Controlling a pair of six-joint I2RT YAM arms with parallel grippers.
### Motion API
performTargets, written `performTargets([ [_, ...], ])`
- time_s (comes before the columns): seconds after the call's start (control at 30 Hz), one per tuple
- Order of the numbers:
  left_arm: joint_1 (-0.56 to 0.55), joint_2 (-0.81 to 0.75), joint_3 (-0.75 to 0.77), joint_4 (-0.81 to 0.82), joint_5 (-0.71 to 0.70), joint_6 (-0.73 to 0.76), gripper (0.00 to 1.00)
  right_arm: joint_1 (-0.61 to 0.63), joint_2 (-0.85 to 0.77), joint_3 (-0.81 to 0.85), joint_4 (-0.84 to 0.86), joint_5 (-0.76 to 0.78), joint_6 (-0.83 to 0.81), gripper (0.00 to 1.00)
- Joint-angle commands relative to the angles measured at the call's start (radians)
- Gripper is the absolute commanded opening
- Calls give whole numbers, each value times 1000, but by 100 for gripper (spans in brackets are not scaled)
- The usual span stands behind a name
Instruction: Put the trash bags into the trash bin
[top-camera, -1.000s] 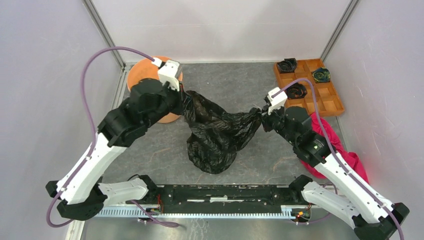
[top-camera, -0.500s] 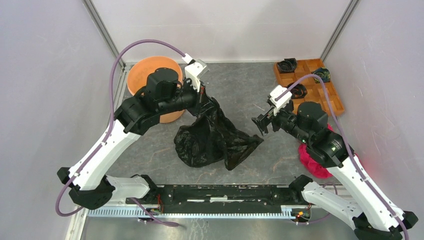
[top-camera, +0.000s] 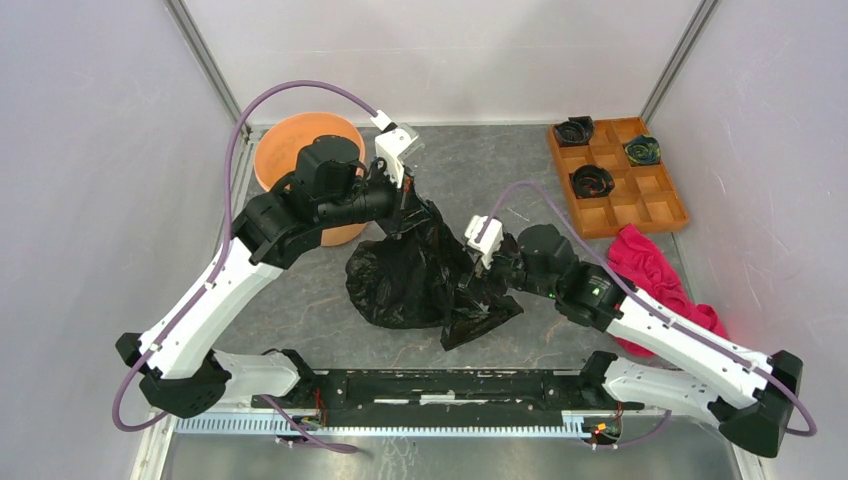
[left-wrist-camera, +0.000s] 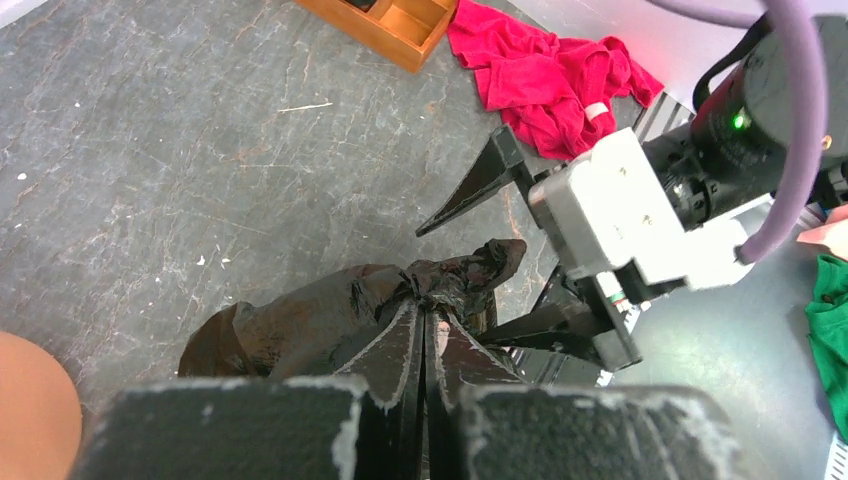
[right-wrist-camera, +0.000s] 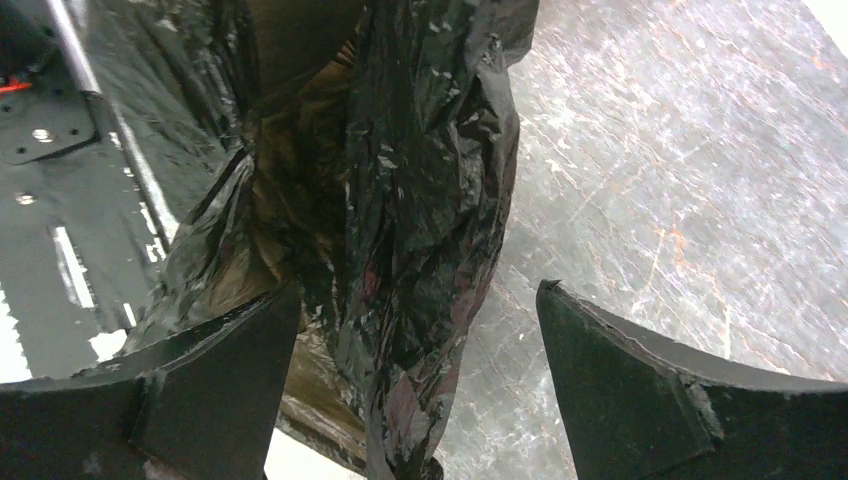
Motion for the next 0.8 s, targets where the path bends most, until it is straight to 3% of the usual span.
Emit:
performTargets([
  [0.0,-1,-26,5,14,28,27,2,81,31,1,47,260,-15,92],
  [0.1,-1,-29,3,15,37,29,2,99,45,-27,122,382,8,79],
  [0.17,-1,-25,9,15,22,33,2,100,57,-22,174,434,47,62],
  [0.2,-1,-23,14,15,8,31,2,100,59,-16,197,443,78,46],
  [0.27,-1,-20,23,15,-38,20,2,98,52,-7,242,468,155,25],
  [0.33,-1,-19,20,21,-167,-30,18,69,43,11,238,531,233,2],
  [0.4,-1,-22,1,33,-344,-135,50,-6,73,80,151,521,297,0],
  [0.43,-1,-27,-16,39,-393,-190,59,-42,93,120,105,491,310,0],
  [0.5,-1,-39,-46,66,-379,-218,75,-76,107,161,59,459,312,0],
  [0.57,-1,-60,-64,100,-278,-226,94,-106,105,190,30,455,311,0],
  [0.6,-1,-74,-66,115,-247,-235,99,-123,106,207,11,455,312,0],
  [0.77,0,-143,-103,153,-138,-299,100,-213,145,311,-64,482,326,0],
])
